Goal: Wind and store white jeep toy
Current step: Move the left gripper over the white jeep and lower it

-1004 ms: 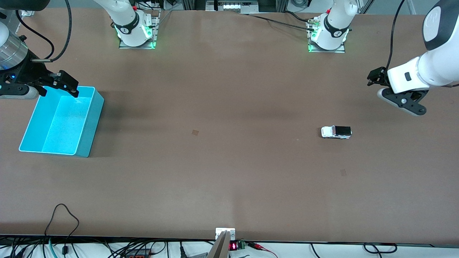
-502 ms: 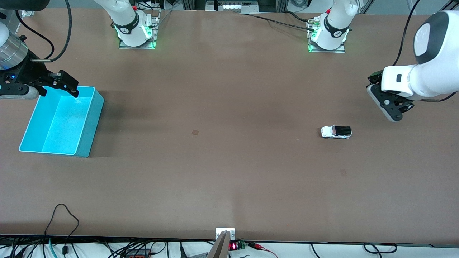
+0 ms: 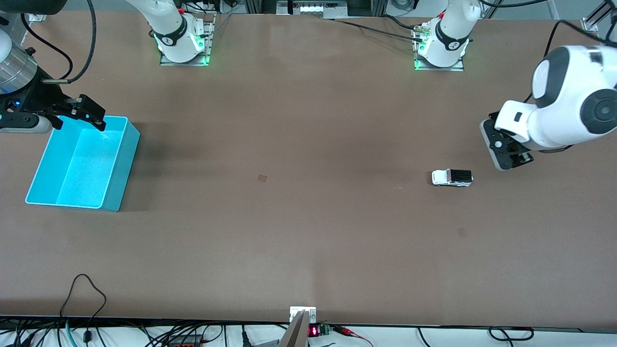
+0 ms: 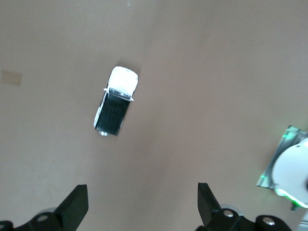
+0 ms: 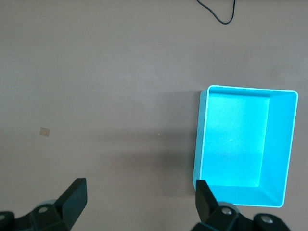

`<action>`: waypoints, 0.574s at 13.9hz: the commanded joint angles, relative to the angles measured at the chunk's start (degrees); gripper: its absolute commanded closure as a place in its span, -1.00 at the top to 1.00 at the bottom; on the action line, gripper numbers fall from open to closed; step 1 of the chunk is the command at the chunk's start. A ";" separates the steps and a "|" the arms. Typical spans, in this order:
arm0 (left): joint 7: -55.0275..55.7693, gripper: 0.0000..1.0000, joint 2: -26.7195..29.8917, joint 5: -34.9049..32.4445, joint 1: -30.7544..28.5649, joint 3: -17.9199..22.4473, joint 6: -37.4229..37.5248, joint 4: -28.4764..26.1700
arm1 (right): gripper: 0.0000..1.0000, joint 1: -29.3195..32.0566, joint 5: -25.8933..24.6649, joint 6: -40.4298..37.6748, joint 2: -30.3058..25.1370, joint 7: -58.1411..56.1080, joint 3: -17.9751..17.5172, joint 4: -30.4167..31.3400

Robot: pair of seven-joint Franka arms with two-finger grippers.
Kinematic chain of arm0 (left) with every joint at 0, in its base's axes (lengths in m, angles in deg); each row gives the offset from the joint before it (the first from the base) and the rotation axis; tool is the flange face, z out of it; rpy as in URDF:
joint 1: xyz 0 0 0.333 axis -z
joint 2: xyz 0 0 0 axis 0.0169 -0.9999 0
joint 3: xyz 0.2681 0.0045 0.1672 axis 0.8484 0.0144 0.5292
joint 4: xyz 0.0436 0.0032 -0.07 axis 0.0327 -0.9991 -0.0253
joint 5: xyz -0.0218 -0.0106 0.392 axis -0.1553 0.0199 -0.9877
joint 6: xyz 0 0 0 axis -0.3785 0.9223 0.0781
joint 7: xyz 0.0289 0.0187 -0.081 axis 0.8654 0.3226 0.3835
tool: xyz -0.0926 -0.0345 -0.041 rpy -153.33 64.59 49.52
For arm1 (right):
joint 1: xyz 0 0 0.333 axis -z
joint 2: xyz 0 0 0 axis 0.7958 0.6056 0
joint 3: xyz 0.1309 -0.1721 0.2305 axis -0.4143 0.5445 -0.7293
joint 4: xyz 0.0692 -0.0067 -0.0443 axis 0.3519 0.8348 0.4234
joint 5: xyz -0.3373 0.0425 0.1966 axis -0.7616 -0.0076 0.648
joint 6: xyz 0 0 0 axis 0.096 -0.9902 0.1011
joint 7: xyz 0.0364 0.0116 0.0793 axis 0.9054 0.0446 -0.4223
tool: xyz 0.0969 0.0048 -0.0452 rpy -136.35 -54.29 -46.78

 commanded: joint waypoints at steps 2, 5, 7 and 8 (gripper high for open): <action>-5.06 1.00 -2.55 -1.33 0.69 -0.23 -9.91 -4.42 | 1.00 0.39 1.08 -0.84 -0.53 -0.98 -0.02 -0.19; -9.61 1.00 -5.89 -1.33 0.16 -0.23 -23.24 -10.12 | 1.00 0.39 1.08 -1.02 -0.53 -0.98 -0.02 -0.10; -12.96 1.00 -8.17 -1.24 -0.01 -0.23 -28.03 -11.73 | 1.00 0.39 1.08 -1.10 -0.53 -0.98 -0.02 -0.10; -13.84 1.00 -9.75 -1.24 -0.19 -0.23 -29.61 -11.73 | 1.00 0.39 1.08 -1.10 -0.53 -0.98 -0.02 -0.19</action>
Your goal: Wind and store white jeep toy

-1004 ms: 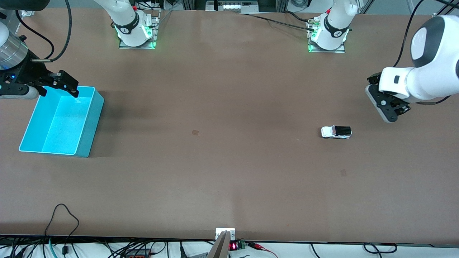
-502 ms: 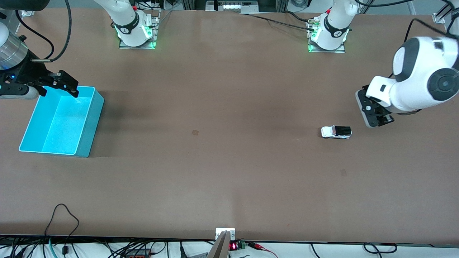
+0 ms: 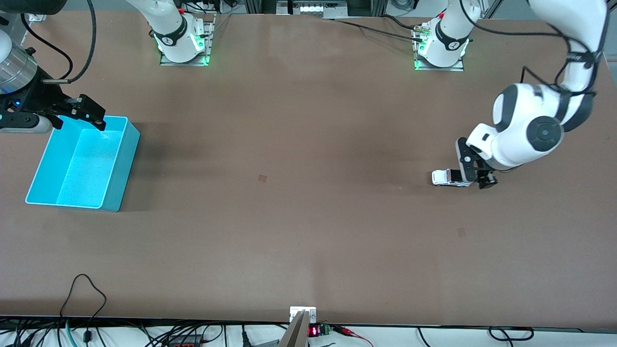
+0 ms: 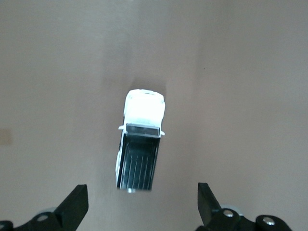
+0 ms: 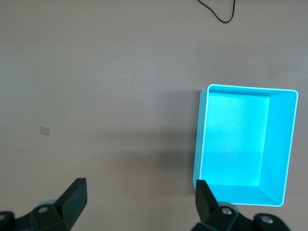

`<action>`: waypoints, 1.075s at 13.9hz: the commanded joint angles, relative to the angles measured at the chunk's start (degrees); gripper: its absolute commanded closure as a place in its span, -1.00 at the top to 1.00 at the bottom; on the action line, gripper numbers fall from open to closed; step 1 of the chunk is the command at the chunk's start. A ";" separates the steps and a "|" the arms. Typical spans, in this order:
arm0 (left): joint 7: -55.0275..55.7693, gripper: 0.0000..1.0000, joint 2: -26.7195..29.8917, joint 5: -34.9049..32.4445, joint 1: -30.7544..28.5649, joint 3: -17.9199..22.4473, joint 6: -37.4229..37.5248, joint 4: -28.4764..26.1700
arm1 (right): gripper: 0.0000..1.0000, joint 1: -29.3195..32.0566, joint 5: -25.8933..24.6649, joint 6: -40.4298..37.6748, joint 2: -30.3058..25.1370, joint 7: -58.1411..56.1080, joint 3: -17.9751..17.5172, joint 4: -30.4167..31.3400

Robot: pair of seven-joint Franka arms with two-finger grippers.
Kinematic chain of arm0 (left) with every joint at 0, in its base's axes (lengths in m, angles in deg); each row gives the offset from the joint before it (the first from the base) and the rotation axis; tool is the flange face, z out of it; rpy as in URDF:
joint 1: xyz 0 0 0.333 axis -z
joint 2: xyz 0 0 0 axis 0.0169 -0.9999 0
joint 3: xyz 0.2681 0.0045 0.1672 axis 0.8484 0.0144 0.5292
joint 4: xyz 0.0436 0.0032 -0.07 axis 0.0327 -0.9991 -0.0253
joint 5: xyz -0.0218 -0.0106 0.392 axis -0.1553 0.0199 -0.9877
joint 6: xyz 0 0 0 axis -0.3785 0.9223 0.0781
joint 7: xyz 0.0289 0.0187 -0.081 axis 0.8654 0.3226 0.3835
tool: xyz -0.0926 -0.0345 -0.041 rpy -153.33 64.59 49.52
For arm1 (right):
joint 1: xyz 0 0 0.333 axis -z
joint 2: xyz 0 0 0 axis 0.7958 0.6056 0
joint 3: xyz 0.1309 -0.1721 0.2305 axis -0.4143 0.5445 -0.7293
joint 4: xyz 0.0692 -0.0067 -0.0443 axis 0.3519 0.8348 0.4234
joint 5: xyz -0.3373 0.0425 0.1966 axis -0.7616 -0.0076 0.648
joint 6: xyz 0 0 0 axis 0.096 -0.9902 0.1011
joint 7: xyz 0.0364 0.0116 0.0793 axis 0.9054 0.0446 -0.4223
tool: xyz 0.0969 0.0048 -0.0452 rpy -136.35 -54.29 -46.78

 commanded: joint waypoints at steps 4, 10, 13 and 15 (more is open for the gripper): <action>-5.30 1.00 -2.93 -1.09 -1.35 -0.16 -10.96 -5.14 | 1.00 0.39 1.08 -0.88 -0.53 -0.97 -0.02 -0.10; -8.91 0.44 -5.83 -1.09 -2.23 -0.51 -16.70 -5.59 | 1.00 0.39 1.08 -0.88 -0.53 -0.89 -0.02 -0.10; -10.23 -0.52 -5.83 -1.09 -1.61 -0.51 -16.18 -5.07 | 1.00 0.39 1.08 -0.88 -0.53 -0.97 -0.02 0.07; -10.23 -0.55 -6.01 -1.09 -1.87 -0.51 -15.91 -4.98 | 1.00 0.39 1.08 -0.88 -0.53 -0.97 -0.02 0.07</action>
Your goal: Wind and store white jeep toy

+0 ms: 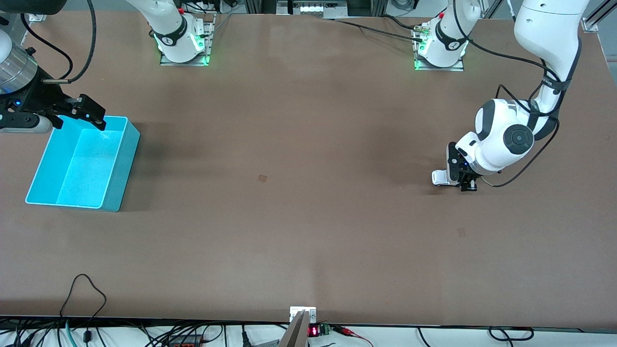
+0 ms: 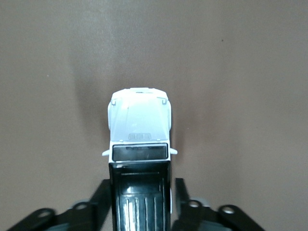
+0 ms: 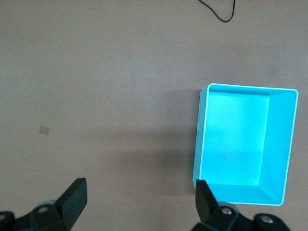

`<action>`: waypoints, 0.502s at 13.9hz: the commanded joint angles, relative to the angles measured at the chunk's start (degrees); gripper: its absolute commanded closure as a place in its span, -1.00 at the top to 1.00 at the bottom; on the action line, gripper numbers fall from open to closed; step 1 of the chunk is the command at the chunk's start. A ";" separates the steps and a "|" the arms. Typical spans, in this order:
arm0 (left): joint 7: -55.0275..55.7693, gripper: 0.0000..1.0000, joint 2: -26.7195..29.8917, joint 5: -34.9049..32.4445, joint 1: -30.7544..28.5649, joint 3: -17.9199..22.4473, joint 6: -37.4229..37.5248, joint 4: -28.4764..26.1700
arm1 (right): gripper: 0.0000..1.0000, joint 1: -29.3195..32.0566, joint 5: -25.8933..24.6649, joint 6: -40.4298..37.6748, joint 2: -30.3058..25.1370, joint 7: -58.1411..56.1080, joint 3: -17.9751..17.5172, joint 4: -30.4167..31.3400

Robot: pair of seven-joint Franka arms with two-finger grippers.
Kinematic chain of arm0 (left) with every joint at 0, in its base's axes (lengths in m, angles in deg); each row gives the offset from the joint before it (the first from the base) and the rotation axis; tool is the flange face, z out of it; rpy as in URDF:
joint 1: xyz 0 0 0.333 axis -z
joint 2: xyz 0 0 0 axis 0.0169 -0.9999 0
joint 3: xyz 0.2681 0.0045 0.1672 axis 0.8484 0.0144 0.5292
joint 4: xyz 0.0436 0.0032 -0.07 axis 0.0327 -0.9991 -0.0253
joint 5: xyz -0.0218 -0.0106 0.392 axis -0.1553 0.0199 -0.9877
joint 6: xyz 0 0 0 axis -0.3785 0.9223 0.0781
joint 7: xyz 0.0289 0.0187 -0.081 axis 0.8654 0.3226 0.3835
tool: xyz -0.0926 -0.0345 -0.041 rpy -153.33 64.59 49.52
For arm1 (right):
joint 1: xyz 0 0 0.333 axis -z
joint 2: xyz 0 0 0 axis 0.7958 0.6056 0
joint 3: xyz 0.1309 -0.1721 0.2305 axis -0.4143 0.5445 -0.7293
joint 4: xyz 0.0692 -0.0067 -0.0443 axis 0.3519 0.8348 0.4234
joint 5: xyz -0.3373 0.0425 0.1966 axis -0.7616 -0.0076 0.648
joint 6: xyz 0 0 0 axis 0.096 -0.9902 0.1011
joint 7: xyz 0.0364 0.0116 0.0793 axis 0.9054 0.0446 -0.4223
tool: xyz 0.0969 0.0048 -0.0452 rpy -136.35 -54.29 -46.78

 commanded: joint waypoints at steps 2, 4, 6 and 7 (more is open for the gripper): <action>-1.52 -0.54 -0.94 -1.09 -1.26 -0.14 0.32 0.72 | 1.00 0.39 1.07 -0.72 -0.53 -0.89 -0.03 0.08; -1.70 -0.54 -1.20 -1.00 -1.61 -0.14 0.50 0.81 | 1.00 0.39 1.07 -0.72 -0.53 -0.89 -0.03 0.08; -2.40 -0.52 -1.99 -1.09 -3.27 -0.05 2.60 1.51 | 1.00 0.39 1.07 -0.72 -0.53 -0.89 -0.03 0.08; -5.89 -0.52 -2.69 -1.00 -4.76 -0.05 3.31 2.30 | 1.00 0.39 1.07 -0.72 -0.53 -0.97 -0.03 0.08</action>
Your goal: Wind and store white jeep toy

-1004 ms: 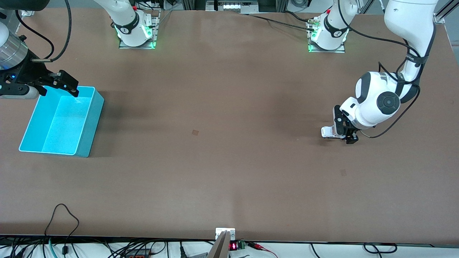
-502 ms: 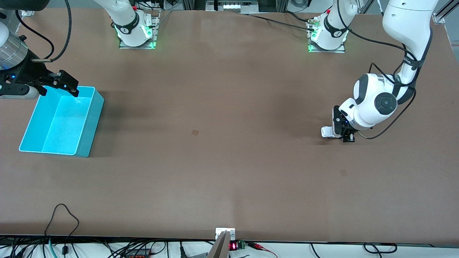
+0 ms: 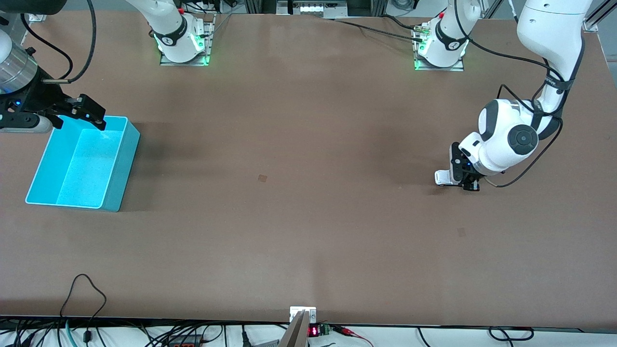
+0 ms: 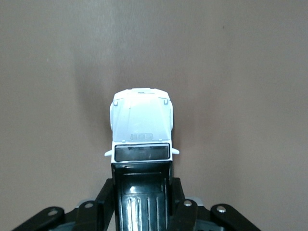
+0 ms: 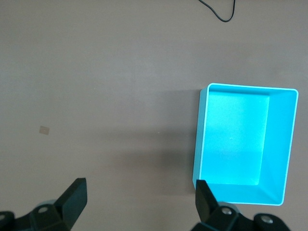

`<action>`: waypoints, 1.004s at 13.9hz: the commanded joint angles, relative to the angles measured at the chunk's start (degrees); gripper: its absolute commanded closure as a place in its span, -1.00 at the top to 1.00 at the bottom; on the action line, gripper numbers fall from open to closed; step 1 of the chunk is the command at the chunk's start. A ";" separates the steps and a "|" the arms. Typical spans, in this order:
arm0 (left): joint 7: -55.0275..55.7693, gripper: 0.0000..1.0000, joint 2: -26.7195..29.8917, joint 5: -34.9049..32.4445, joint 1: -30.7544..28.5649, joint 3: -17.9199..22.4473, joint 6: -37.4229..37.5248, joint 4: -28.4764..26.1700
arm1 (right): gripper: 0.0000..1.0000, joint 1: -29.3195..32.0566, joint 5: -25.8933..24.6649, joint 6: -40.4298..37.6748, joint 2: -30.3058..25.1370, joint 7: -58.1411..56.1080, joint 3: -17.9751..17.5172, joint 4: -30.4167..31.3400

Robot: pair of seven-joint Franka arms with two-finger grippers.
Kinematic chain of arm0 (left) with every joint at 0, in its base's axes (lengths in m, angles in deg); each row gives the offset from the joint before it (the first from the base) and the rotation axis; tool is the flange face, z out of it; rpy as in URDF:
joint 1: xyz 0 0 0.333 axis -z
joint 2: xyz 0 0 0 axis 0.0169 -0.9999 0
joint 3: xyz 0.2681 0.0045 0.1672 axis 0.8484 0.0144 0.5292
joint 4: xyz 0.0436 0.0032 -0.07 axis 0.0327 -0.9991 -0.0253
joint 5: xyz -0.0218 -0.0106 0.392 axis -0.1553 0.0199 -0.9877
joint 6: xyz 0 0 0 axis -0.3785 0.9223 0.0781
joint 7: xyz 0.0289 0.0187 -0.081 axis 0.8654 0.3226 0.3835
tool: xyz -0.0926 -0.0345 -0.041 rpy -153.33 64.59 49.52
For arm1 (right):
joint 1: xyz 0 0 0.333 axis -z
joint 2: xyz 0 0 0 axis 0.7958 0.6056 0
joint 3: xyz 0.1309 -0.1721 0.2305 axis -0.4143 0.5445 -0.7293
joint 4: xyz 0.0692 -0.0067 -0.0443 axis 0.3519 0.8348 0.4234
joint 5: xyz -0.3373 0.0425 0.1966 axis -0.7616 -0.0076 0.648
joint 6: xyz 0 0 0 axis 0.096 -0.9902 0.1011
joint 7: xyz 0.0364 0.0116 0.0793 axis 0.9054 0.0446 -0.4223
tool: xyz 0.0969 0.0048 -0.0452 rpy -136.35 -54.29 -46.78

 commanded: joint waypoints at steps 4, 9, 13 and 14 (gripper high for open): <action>-14.84 -0.52 -5.30 -1.00 -11.20 -0.11 3.50 4.10 | 1.00 0.39 1.07 -0.68 -0.53 -0.97 -0.04 -0.01; -21.45 -0.50 -6.62 -1.00 -17.29 -0.02 3.32 5.42 | 1.00 0.39 1.07 -0.77 -0.53 -0.97 -0.04 0.07; -21.10 1.00 -7.50 -0.65 -17.20 -0.11 3.76 7.61 | 1.00 0.39 1.07 -1.12 -0.53 -0.97 -0.04 -0.01; -21.01 1.00 -7.33 -0.74 -17.03 -0.20 4.54 7.88 | 1.00 0.39 1.07 -1.12 -0.62 -0.97 -0.04 -0.01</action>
